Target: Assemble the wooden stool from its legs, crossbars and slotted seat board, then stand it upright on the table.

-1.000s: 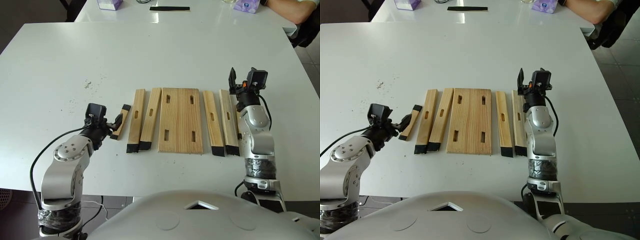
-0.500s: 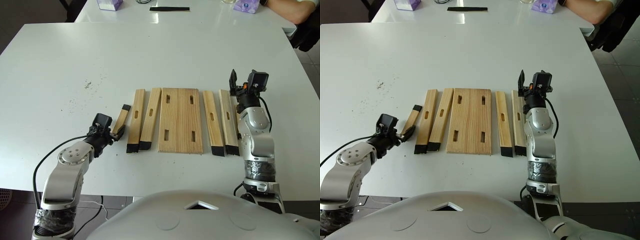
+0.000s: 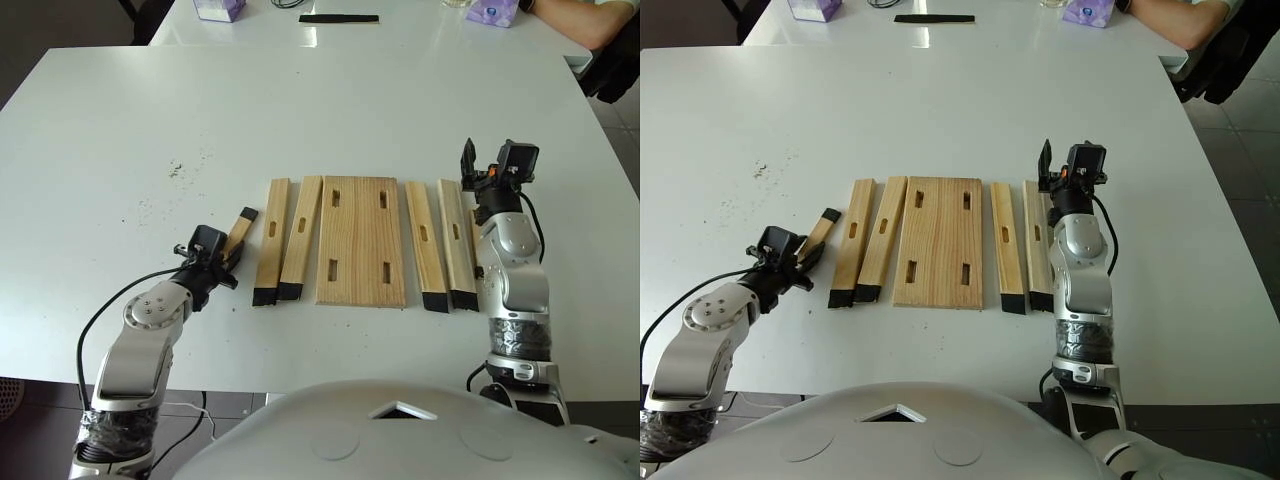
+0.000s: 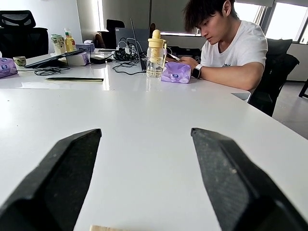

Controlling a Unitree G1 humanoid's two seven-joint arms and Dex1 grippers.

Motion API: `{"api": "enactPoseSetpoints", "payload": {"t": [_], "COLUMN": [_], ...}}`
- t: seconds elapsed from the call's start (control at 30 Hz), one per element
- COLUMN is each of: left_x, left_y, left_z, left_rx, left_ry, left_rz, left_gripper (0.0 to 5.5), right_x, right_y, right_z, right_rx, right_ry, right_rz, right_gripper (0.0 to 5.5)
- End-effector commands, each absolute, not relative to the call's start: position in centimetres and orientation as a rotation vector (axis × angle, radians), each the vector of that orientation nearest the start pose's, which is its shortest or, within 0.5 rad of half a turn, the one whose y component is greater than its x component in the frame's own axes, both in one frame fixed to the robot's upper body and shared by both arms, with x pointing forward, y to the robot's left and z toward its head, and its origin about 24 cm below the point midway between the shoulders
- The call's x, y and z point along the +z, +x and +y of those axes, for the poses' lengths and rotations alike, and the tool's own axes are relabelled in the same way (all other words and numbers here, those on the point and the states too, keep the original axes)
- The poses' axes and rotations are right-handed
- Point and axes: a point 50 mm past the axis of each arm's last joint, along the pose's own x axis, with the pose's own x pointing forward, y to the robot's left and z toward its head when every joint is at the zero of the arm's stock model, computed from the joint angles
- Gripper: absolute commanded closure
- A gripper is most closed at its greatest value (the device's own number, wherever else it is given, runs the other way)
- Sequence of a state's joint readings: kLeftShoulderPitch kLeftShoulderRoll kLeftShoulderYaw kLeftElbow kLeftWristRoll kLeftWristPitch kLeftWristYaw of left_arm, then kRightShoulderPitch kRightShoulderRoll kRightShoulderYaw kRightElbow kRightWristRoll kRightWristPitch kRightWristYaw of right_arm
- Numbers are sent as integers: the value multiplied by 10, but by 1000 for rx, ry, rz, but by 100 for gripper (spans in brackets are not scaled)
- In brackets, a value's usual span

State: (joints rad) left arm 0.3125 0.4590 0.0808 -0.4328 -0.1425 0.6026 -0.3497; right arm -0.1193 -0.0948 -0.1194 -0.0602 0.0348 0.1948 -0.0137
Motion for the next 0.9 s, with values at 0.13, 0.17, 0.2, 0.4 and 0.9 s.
{"api": "enactPoseSetpoints", "payload": {"t": [0.13,0.17,0.2,0.4,0.9], "left_x": [54,61,68,161,215], "left_y": [204,210,217,248,207], "left_z": [207,208,210,206,137], "left_rx": [-244,-213,-182,-289,-1259], "left_ry": [221,216,219,59,-218], "left_rz": [369,327,288,-158,-120], "left_gripper": [419,419,419,419,419], "right_x": [85,89,92,161,228], "right_y": [290,292,294,293,227], "right_z": [-186,-186,-186,-162,-140], "right_rx": [-60,-51,-46,284,1632], "right_ry": [-68,-68,-66,-22,326], "right_rz": [-37,-51,-64,-365,-227], "right_gripper": [206,206,206,206,206]}}
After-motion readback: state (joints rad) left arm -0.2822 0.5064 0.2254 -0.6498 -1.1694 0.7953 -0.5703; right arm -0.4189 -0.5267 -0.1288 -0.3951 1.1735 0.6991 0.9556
